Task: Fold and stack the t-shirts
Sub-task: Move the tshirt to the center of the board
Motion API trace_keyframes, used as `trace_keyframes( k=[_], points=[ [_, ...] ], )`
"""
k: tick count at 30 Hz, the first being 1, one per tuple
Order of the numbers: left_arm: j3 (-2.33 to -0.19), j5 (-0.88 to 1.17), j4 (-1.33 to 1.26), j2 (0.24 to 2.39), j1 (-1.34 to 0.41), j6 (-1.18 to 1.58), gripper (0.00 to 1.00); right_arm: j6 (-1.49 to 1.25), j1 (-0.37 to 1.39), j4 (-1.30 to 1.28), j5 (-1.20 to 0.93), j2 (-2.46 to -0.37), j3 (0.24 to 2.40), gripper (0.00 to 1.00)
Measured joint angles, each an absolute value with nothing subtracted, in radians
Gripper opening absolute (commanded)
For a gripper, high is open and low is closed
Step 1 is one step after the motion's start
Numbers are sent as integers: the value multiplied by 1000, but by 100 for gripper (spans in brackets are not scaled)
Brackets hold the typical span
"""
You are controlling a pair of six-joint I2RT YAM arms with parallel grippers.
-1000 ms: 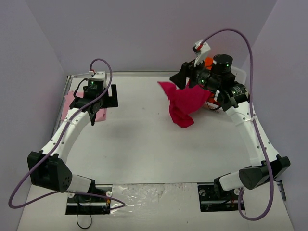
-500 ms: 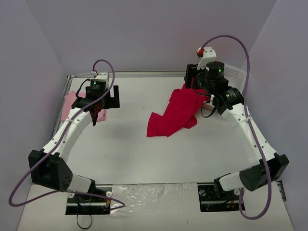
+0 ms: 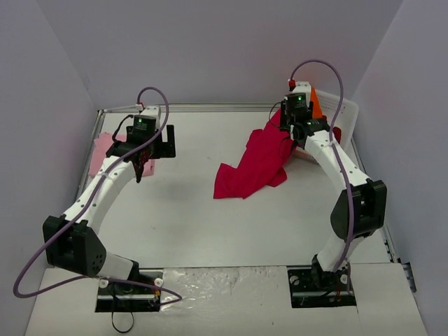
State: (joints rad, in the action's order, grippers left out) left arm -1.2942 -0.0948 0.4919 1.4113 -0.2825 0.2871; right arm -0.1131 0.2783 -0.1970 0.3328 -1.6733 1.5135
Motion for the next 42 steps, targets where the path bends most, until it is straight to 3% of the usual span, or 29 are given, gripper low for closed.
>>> trace_keyframes(
  k=[9, 22, 25, 26, 27, 42],
  points=[
    [-1294, -97, 492, 1424, -287, 280, 94, -150, 146, -191, 305, -1795, 1517, 53],
    [-1294, -105, 493, 1436, -287, 273, 94, -157, 127, -176, 204, -1887, 1543, 51],
    [-1294, -105, 493, 1439, -287, 273, 94, -157, 126, -175, 190, -1895, 1543, 35],
    [-1294, -105, 493, 1440, -287, 273, 94, -156, 126, -175, 185, -1897, 1543, 13],
    [-1294, -106, 493, 1440, -287, 273, 94, -155, 126, -175, 181, -1901, 1543, 1],
    [-1294, -104, 493, 1440, -287, 273, 94, -152, 166, -186, 160, -1866, 1570, 0]
  ],
)
